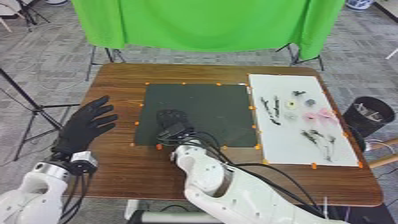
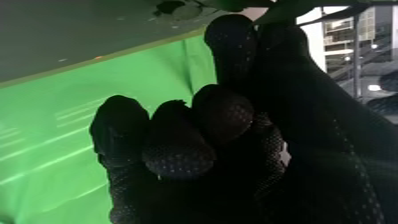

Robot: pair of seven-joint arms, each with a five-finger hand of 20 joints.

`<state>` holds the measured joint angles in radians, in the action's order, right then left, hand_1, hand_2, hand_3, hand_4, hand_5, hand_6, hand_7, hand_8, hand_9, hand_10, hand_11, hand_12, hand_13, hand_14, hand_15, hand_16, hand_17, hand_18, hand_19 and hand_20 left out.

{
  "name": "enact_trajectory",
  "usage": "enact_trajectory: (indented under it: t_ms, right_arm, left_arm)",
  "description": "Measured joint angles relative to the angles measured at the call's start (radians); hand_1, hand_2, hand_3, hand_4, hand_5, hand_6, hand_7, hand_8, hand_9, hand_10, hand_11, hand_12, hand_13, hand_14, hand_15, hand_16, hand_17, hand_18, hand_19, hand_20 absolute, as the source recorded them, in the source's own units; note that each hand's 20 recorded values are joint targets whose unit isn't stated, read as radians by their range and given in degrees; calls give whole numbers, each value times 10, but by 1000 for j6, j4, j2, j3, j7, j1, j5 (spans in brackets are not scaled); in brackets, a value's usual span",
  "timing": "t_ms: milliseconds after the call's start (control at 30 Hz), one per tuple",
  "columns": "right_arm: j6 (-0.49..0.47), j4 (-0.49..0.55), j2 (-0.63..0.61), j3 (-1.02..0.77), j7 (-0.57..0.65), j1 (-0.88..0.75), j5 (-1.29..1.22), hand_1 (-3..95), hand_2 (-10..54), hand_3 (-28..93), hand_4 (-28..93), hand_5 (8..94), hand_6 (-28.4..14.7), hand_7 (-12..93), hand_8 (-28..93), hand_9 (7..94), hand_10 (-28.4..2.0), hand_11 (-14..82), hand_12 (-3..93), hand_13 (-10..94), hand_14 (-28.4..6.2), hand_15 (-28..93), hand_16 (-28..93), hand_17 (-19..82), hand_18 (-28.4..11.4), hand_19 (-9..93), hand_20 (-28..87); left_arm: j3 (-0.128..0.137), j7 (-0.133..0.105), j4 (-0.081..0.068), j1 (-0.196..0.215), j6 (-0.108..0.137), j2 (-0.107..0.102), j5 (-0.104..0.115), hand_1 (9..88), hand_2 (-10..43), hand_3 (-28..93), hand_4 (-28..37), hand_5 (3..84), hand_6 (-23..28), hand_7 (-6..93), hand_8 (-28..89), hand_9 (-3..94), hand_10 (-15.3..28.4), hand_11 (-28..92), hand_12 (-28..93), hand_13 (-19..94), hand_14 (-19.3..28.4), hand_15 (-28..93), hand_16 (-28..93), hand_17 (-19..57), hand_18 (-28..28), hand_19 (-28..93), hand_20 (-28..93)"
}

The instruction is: Arrange flowers

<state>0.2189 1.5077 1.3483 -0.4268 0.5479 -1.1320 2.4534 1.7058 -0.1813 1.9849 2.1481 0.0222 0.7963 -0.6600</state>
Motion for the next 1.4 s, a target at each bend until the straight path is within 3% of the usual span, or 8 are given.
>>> enact_trajectory:
  t_ms: [267,867,1100,1400]
  right_arm:
    - [94,-54,13,70,23,58,-6,439,-95,898,-221,793,5,404,211,789,-83,619,562,757,-74,843,343,440,-227,932,627]
    - [108,-91,26,82,20,79,14,442,-95,894,-228,788,6,411,191,788,-86,617,558,754,-76,841,341,433,-227,932,621]
    - [89,-89,31,67,14,70,18,443,-95,885,-230,785,5,405,163,784,-88,609,561,748,-77,836,344,425,-227,932,611]
    - [-23,-69,42,20,-3,47,21,396,-95,856,-259,770,-4,387,134,764,-99,627,513,731,-83,832,339,411,-227,932,596]
  left_arm:
    - [-31,14,-17,-49,-23,-2,-6,250,-55,697,-241,276,31,210,-112,237,119,236,161,207,156,384,-7,-82,227,480,108]
    - [-56,21,-27,-82,-35,-3,-10,251,-54,696,-242,275,32,208,-111,237,119,237,161,207,156,384,-7,-82,227,480,108]
    - [-59,21,-27,-84,-37,-3,-10,250,-54,698,-242,276,32,209,-111,237,120,237,161,206,155,384,-7,-82,227,480,108]
    - [-58,18,-27,-75,-36,-6,-10,251,-54,697,-242,275,32,209,-111,237,119,237,160,206,156,386,-6,-82,227,480,108]
